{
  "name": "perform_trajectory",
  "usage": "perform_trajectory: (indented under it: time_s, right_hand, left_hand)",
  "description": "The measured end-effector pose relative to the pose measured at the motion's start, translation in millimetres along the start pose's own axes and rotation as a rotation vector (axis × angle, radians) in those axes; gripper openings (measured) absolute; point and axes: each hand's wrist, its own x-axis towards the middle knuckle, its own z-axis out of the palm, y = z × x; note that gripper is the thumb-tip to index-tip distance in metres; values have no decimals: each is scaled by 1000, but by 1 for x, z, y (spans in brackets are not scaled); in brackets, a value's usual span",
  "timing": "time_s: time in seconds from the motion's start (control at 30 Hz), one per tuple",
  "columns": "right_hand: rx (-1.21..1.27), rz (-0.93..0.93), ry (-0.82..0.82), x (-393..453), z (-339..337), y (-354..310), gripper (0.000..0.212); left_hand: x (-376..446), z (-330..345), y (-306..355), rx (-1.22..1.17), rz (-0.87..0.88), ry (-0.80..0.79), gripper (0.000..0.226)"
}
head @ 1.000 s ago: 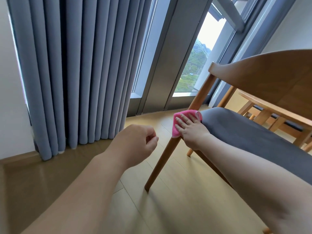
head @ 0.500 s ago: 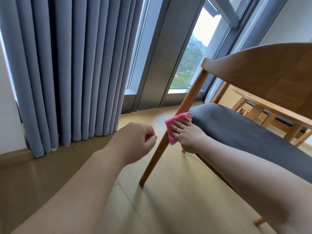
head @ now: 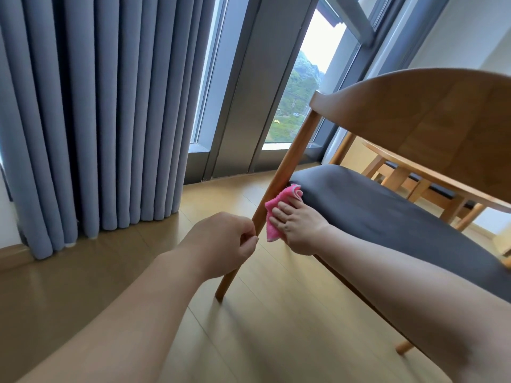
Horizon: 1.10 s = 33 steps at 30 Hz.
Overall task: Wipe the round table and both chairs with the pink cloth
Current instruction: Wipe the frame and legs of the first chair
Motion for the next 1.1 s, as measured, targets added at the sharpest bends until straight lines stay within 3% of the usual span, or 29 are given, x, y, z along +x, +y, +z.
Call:
perform_trajectory:
  time_s: [0.1,0.23,0.5,0.9,1.1]
  right_hand:
    - [99,64,12,7,-3,-1,68]
    - [29,87,-21,15,1,0,62]
    - [-46,75,16,-6,7,0,69]
    - [-105,-59,-123,-138,48,-9,57]
    - [-39,-136,-208,-225,77,-10,55]
  left_hand:
    - [0,0,1,-1,6,-11,18]
    - [1,-3,-2,9,5,11,17]
    - [4,9,-2,-10,28,-30,18]
    - [17,46,36,46,224,-80,24]
    - [15,70,65,52,364,-196,24]
